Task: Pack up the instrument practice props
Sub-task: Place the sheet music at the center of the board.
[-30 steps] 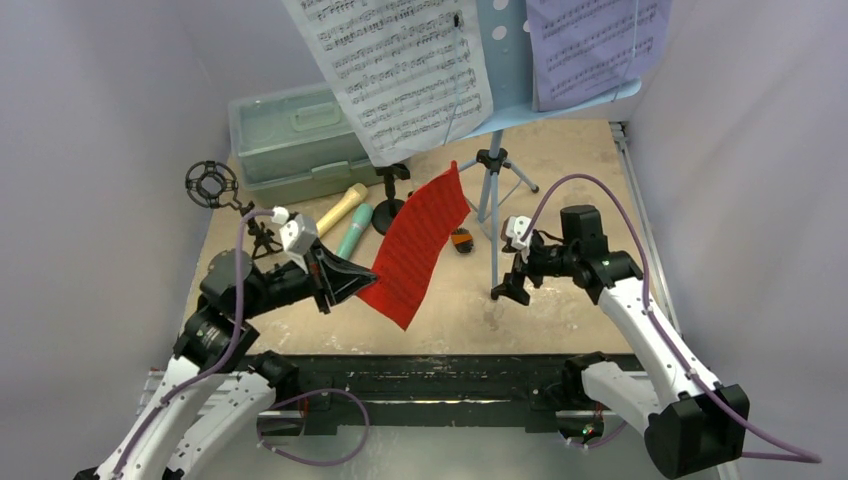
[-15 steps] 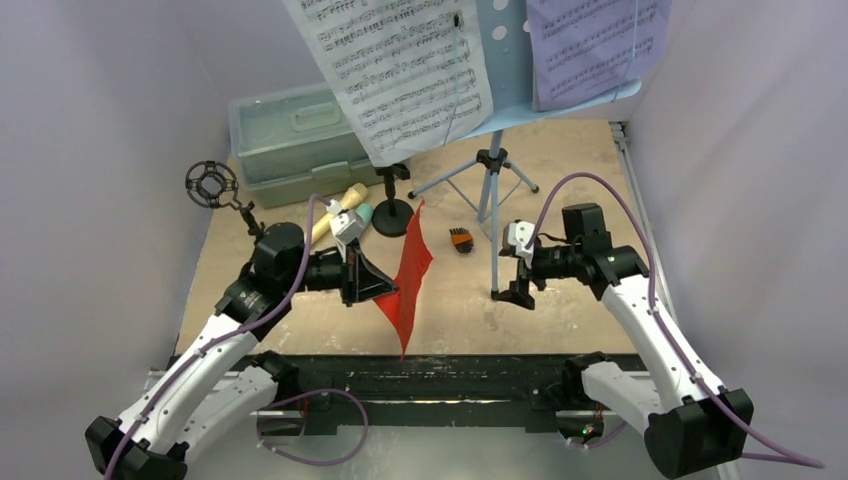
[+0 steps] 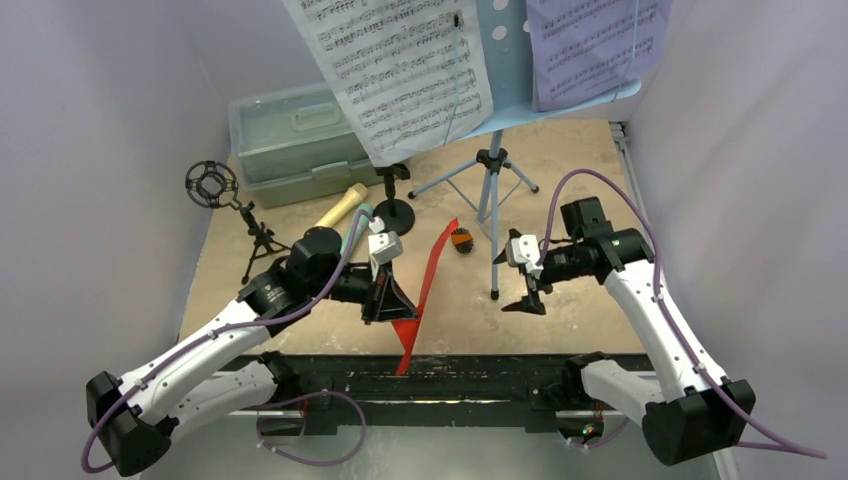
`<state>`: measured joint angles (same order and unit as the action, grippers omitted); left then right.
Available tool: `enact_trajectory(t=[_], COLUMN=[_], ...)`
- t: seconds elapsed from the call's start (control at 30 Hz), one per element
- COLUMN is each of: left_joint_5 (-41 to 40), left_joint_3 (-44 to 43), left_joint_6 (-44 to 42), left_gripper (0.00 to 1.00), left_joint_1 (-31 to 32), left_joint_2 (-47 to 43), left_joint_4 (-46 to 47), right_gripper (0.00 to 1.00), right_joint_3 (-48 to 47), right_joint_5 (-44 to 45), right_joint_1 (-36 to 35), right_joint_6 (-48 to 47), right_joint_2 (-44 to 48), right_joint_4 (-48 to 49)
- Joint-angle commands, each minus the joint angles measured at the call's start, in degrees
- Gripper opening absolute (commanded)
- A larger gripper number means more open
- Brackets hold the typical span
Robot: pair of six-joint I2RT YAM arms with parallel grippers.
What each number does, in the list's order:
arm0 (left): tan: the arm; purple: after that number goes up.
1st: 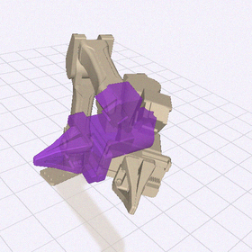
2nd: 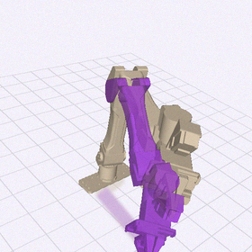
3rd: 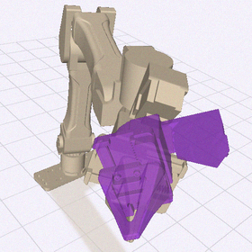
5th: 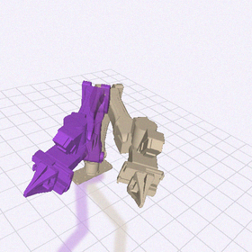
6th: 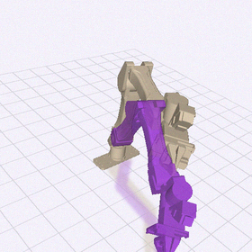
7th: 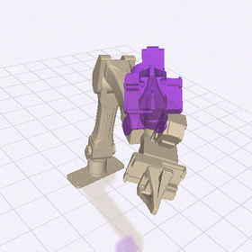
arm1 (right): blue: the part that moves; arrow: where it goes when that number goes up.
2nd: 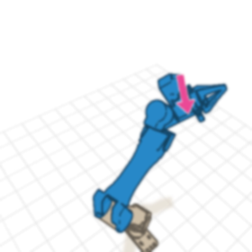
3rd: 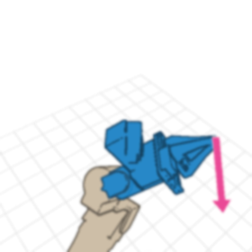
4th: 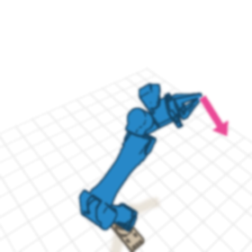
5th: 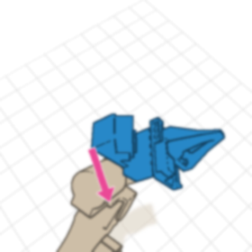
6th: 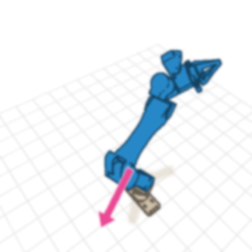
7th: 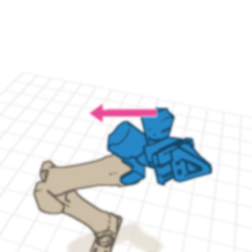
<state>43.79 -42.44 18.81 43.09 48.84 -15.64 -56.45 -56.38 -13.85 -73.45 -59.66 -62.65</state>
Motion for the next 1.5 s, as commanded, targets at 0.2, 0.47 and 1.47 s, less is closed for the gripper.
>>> enact_trajectory(t=[0.2, 0.47, 1.47], left_joint_5=[-2.4, -0.6, -0.6], left_joint_3=[-7.9, -9.0, -14.1], left_joint_6=[-3.3, -1.7, -3.0], left_gripper=[0.00, 0.00, 0.00], left_joint_1=[3.8, 5.2, 10.1], left_joint_2=[1.8, 2.1, 6.0], left_joint_4=[-1.9, 0.1, -3.5], right_gripper=[0.99, 0.99, 0.99], right_joint_3=[-8.0, -9.9, -24.4], right_joint_5=[-2.8, -4.1, 7.7], right_joint_1=[0.0, -0.7, -10.4], right_joint_6=[-7.7, 0.4, 0.0], right_joint_2=[-0.9, -2.0, -12.7], right_joint_4=[-6.0, -0.1, -3.5])
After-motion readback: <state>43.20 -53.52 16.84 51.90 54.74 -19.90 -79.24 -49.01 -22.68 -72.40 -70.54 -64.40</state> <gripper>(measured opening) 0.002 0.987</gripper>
